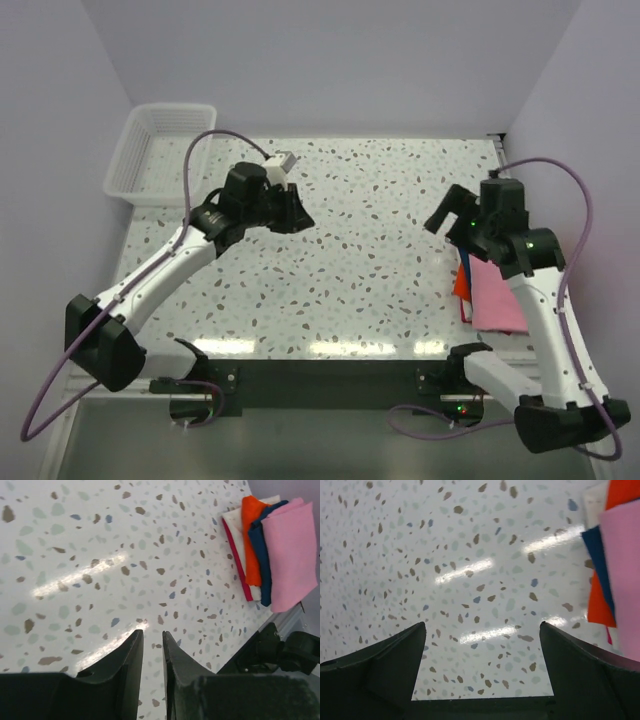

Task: Fold and stack the t-shirts
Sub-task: Reset both grippers

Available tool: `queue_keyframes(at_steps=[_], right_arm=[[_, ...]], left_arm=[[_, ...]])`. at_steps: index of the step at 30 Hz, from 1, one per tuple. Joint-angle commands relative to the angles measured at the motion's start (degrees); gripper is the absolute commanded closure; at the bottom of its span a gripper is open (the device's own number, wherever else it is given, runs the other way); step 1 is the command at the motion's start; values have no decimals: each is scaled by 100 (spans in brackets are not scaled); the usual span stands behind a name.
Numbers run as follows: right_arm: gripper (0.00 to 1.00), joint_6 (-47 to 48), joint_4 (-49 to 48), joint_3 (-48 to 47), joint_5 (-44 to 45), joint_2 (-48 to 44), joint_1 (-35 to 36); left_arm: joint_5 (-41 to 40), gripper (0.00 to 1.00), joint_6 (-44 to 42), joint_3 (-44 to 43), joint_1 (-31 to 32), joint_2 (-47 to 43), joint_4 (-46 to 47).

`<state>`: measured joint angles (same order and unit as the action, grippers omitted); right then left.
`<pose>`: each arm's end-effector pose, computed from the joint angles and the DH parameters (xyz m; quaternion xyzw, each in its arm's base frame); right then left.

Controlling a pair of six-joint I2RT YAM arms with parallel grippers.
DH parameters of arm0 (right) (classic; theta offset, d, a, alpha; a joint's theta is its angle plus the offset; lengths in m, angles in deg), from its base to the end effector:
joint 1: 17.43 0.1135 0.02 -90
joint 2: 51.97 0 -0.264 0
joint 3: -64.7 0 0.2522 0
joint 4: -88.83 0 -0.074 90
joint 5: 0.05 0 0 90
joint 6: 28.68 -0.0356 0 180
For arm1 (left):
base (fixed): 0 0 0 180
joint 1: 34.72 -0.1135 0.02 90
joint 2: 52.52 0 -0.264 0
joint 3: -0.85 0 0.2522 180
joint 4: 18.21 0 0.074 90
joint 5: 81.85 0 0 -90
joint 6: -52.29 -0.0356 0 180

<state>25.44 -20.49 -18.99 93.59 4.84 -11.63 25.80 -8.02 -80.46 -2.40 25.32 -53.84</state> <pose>0.1788 0.0159 0.3726 0.2506 0.8846 0.1122 0.3769 0.2541 -0.1735 0.3294 0.0940 0.8630 -0.3613 0.3404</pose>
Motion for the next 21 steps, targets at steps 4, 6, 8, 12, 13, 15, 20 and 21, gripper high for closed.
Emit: queue_keyframes(at_steps=[4,6,8,12,13,15,20,21], right_arm=[[1,-455,-1235,181,1182,1058,2370],[1,-446,-1648,225,1446,1409,3048],[1,-367,-1912,182,1595,1638,3504],[1,-148,-2352,330,1719,1894,3876],[1,-113,-2440,401,1702,1868,3893],[1,-86,-2730,689,1719,1763,3902],[1,11,-2828,972,2052,1534,3902],[1,37,-2801,973,2097,1517,3893]], left_arm=[[-1087,69,-578,909,-401,-1296,-123],[-1446,68,-693,1155,-410,-1517,-230],[-1685,66,-781,1366,-410,-1781,-397],[-2370,63,-834,1700,-419,-2185,-512],[-2424,63,-860,1806,-419,-2229,-520],[-2521,62,-860,1868,-419,-2317,-512],[-2521,61,-904,2017,-419,-2440,-371],[-2486,62,-913,2026,-419,-2467,-310]])
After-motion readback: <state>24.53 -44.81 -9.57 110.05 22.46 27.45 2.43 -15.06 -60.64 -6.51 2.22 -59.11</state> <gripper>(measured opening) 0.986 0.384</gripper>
